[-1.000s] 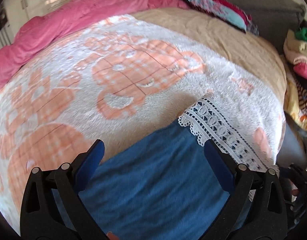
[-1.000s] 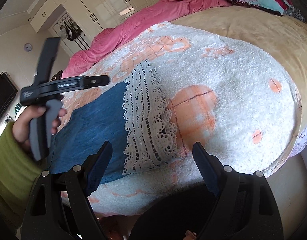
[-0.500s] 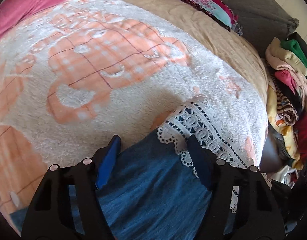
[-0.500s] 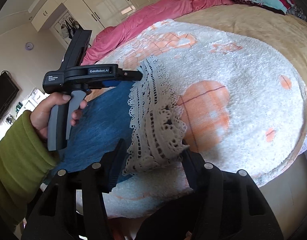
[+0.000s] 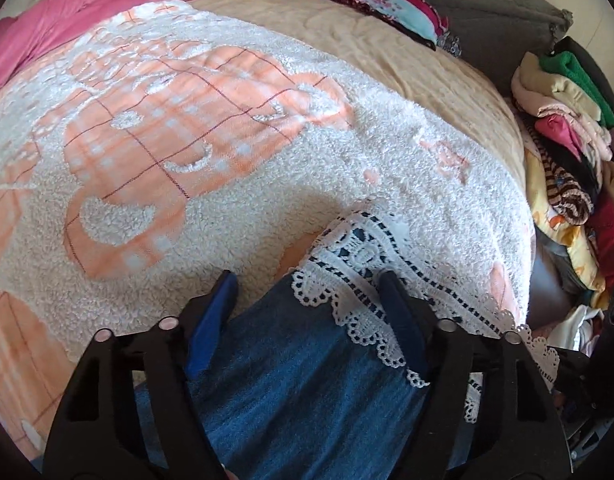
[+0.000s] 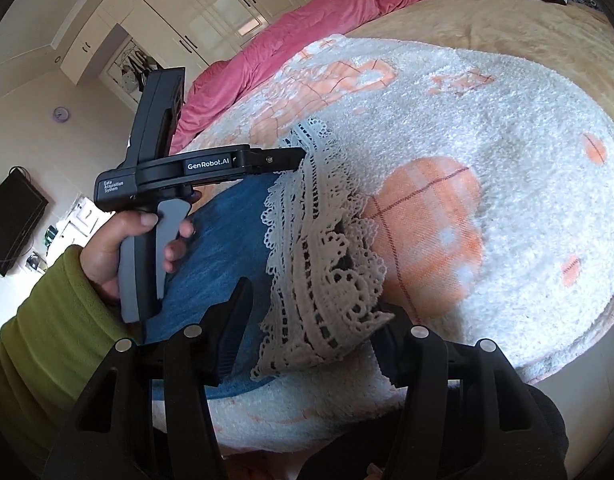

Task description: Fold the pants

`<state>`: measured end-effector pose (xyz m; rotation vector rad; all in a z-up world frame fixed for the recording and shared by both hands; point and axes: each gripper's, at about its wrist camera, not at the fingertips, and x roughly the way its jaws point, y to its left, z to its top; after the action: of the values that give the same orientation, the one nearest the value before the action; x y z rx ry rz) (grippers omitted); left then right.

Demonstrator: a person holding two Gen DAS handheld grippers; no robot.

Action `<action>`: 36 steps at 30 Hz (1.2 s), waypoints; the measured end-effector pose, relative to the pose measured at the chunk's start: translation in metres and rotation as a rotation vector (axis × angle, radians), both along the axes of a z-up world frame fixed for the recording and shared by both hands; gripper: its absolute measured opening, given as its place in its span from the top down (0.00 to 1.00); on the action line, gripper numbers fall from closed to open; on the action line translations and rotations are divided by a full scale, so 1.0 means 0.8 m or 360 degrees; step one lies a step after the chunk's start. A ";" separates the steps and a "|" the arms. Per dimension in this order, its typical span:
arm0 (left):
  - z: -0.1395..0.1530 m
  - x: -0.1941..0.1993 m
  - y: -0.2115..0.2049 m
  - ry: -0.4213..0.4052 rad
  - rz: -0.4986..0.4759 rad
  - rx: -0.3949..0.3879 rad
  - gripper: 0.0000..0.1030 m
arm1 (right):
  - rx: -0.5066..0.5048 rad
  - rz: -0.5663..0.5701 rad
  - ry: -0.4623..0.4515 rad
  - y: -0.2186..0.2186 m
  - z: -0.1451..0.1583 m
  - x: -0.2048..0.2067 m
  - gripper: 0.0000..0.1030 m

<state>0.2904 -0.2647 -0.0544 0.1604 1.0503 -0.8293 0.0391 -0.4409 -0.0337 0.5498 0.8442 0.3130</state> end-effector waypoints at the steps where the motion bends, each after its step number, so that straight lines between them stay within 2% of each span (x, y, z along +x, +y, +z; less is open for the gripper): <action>1: 0.001 -0.001 0.001 0.0012 -0.0004 -0.0021 0.47 | 0.0014 0.0000 0.0001 0.000 -0.001 0.002 0.47; 2: 0.002 -0.002 0.002 0.0023 -0.0005 -0.0035 0.54 | 0.0025 -0.0001 0.0003 0.000 -0.001 0.003 0.47; 5: 0.006 -0.006 -0.004 0.0029 -0.0017 -0.0047 0.65 | 0.0047 -0.0008 0.0005 -0.002 -0.002 0.008 0.47; 7: 0.006 -0.011 -0.008 0.0010 -0.0034 -0.0024 0.67 | 0.0037 -0.0010 0.0004 -0.001 0.000 0.007 0.50; 8: 0.006 -0.012 -0.008 0.0010 -0.0034 -0.0019 0.69 | 0.0038 -0.0006 0.0000 0.000 0.001 0.007 0.55; 9: 0.006 -0.011 -0.008 0.0021 -0.0030 -0.0020 0.71 | 0.0056 0.0017 -0.0002 0.001 0.001 0.008 0.66; 11: 0.007 -0.011 -0.006 0.0036 -0.0013 -0.0023 0.72 | 0.0098 0.0084 0.0007 0.006 0.000 0.012 0.72; 14: 0.008 -0.013 -0.006 0.0022 0.0004 -0.0019 0.74 | 0.0095 0.0136 -0.0015 0.014 0.005 0.016 0.75; 17: 0.011 -0.014 -0.001 0.0049 0.0014 -0.0025 0.82 | 0.0096 0.0157 -0.0038 0.019 0.011 0.016 0.76; 20: 0.023 -0.011 0.016 0.0086 0.0035 -0.0128 0.86 | 0.0119 0.0171 -0.0089 0.021 0.019 0.011 0.76; 26: 0.052 -0.018 0.065 0.0124 0.0090 -0.0330 0.87 | 0.0108 0.0261 -0.0237 0.042 0.045 -0.002 0.76; 30: 0.079 -0.027 0.123 0.0072 0.0145 -0.0419 0.87 | 0.0028 0.0387 -0.0375 0.078 0.071 -0.010 0.76; 36: 0.086 -0.051 0.226 0.0023 0.0333 -0.0405 0.86 | -0.0082 0.0685 -0.0416 0.168 0.101 0.002 0.76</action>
<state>0.2497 -0.0840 0.0141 -0.1684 0.9475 -0.7666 0.0404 -0.3062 0.0467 0.2661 0.7081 0.7382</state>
